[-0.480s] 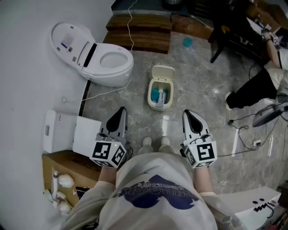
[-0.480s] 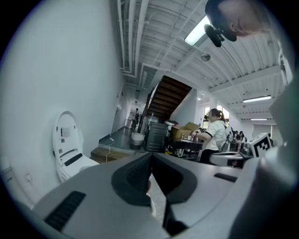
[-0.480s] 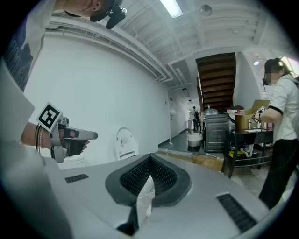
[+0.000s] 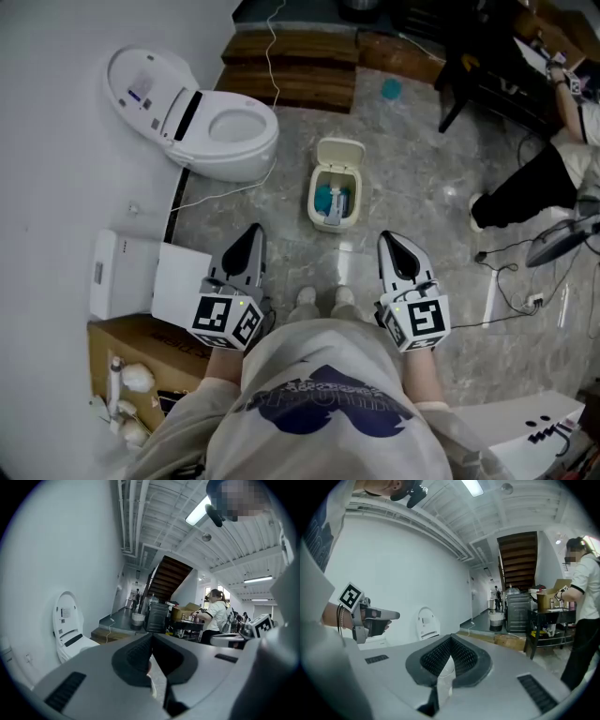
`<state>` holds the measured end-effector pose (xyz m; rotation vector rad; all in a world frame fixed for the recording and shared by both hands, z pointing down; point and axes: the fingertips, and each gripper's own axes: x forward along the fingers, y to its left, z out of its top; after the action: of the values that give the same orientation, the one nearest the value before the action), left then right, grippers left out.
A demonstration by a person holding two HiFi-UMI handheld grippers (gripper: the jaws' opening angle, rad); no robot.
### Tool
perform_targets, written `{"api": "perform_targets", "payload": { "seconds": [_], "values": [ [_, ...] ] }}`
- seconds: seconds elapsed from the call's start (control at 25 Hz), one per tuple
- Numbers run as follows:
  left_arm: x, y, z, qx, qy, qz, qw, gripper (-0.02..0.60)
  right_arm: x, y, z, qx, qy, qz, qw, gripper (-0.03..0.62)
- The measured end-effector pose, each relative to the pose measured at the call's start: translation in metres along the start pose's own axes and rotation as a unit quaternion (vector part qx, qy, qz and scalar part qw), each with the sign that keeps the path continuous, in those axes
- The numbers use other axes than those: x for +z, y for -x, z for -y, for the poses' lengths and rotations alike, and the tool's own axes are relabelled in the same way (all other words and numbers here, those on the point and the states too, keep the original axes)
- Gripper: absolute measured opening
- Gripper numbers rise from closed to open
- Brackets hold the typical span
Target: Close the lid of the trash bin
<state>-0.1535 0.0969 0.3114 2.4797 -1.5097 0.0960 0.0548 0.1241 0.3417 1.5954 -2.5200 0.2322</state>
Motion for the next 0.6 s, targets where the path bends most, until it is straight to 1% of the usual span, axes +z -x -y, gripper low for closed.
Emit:
{"api": "perform_targets", "payload": {
  "seconds": [0.2, 0.36, 0.4, 0.44, 0.48, 0.52, 0.56, 0.6],
  "values": [
    [0.001, -0.004, 0.001, -0.003, 0.000, 0.002, 1.0000, 0.000, 0.002, -0.003, -0.001, 0.022, -0.043, 0.017, 0.999, 0.006],
    [0.010, -0.006, -0.001, -0.001, -0.001, 0.013, 0.9999, 0.000, 0.008, 0.000, 0.014, 0.006, -0.055, 0.033, 0.998, 0.008],
    [0.013, -0.006, -0.002, -0.001, -0.004, 0.017, 0.9998, 0.000, 0.009, 0.001, 0.019, 0.000, -0.057, 0.039, 0.998, 0.028],
    [0.015, -0.006, -0.004, -0.002, -0.006, 0.020, 0.9998, 0.043, 0.011, 0.003, 0.025, -0.006, -0.061, 0.044, 0.997, 0.037],
    [0.018, -0.007, -0.005, -0.003, -0.008, 0.024, 0.9997, 0.096, 0.012, 0.004, 0.031, -0.012, -0.065, 0.049, 0.997, 0.080],
    [0.020, -0.007, -0.007, -0.004, -0.008, 0.027, 0.9996, 0.130, 0.012, 0.006, 0.037, -0.017, -0.071, 0.052, 0.996, 0.171],
    [0.022, -0.007, -0.009, -0.004, -0.007, 0.031, 0.9995, 0.168, 0.012, 0.007, 0.043, -0.023, -0.077, 0.054, 0.995, 0.238],
    [0.024, -0.008, -0.012, -0.003, -0.004, 0.036, 0.9993, 0.208, 0.012, 0.008, 0.049, -0.029, -0.082, 0.056, 0.995, 0.257]
  ]
}}
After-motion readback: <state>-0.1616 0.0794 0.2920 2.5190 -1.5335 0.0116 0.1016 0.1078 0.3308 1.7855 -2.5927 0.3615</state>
